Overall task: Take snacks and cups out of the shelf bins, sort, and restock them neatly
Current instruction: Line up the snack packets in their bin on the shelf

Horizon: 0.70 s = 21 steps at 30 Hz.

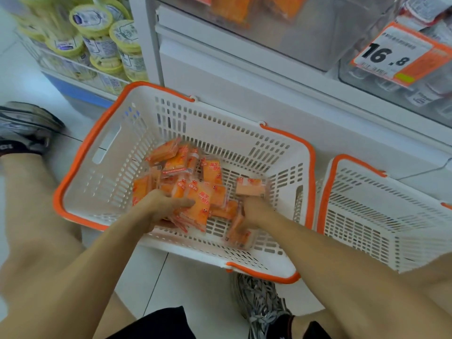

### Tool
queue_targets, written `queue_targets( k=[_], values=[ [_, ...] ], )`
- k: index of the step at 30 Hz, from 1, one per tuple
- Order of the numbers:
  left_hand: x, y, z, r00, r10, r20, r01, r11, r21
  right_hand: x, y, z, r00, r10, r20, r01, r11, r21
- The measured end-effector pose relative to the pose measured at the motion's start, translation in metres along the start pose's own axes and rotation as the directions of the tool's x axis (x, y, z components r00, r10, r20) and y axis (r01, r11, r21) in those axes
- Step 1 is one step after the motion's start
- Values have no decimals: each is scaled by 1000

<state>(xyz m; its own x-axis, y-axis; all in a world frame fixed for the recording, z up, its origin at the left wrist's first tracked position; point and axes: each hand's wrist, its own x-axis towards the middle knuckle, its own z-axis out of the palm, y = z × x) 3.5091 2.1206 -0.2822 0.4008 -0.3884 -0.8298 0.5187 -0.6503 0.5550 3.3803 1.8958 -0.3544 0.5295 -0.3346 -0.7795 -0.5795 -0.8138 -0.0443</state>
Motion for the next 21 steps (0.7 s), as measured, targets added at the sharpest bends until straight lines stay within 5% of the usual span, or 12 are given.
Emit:
queue_targets(
  k=[6,9,11,13,15,19,21],
  values=[
    [-19,16,16,995,88,53,-76,979,-190,-48,-14,-108,995,-100,-19,101,993,59],
    [-37,30,33,983,148,109,-99,925,-366,-103,-15,-174,975,-138,-175,138,990,-12],
    [-50,42,48,975,191,118,-104,850,-516,-147,-11,-198,916,-200,-349,210,978,-8],
    [-67,58,64,962,251,108,-137,784,-605,-182,-2,-199,773,-281,-568,324,946,-28],
    [-85,72,79,938,331,103,-182,723,-666,-207,5,-185,668,-377,-642,444,894,-63],
    [-110,90,95,868,492,59,-319,647,-693,-225,8,-164,779,-450,-437,527,847,67],
    [-115,90,94,852,523,32,-363,633,-684,-228,6,-164,778,-415,-472,573,776,262]
  ],
)
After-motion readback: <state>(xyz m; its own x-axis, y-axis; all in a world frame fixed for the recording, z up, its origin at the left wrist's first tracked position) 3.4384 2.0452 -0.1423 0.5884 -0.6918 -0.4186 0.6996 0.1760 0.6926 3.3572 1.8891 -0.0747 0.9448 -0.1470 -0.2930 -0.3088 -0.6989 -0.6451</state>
